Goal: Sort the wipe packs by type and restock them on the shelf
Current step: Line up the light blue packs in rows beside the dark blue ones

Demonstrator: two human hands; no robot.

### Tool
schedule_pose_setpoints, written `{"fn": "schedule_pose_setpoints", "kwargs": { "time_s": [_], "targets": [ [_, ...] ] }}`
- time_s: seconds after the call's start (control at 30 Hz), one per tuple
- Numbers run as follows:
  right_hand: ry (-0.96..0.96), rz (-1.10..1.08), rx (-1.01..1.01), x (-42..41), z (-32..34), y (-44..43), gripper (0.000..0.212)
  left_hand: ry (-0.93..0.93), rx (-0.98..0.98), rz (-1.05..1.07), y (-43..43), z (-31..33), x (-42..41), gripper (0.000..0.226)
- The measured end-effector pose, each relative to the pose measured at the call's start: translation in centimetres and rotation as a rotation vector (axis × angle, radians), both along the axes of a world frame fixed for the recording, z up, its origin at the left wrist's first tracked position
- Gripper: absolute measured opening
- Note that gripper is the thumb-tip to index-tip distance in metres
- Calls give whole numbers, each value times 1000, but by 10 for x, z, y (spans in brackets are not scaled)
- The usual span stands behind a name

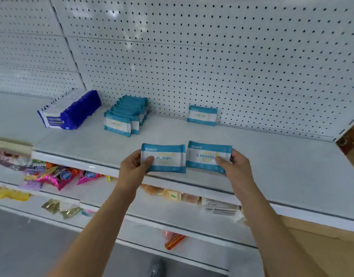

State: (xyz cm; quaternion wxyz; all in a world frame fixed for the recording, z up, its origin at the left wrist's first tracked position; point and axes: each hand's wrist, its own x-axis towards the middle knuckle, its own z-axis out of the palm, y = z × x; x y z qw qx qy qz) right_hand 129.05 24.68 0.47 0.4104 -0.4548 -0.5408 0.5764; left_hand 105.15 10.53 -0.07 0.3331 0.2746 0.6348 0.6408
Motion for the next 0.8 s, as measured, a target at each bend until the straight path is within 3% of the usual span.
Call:
{"fn": "schedule_pose_setpoints", "kwargs": {
  "time_s": [0.37, 0.8],
  "targets": [
    [-142, -187, 23, -90, -15, 94, 26, -53, 12, -219, 138, -19, -98, 20],
    [-438, -336, 158, -131, -39, 203, 12, 22, -78, -310, 216, -32, -96, 21]
  ]
}}
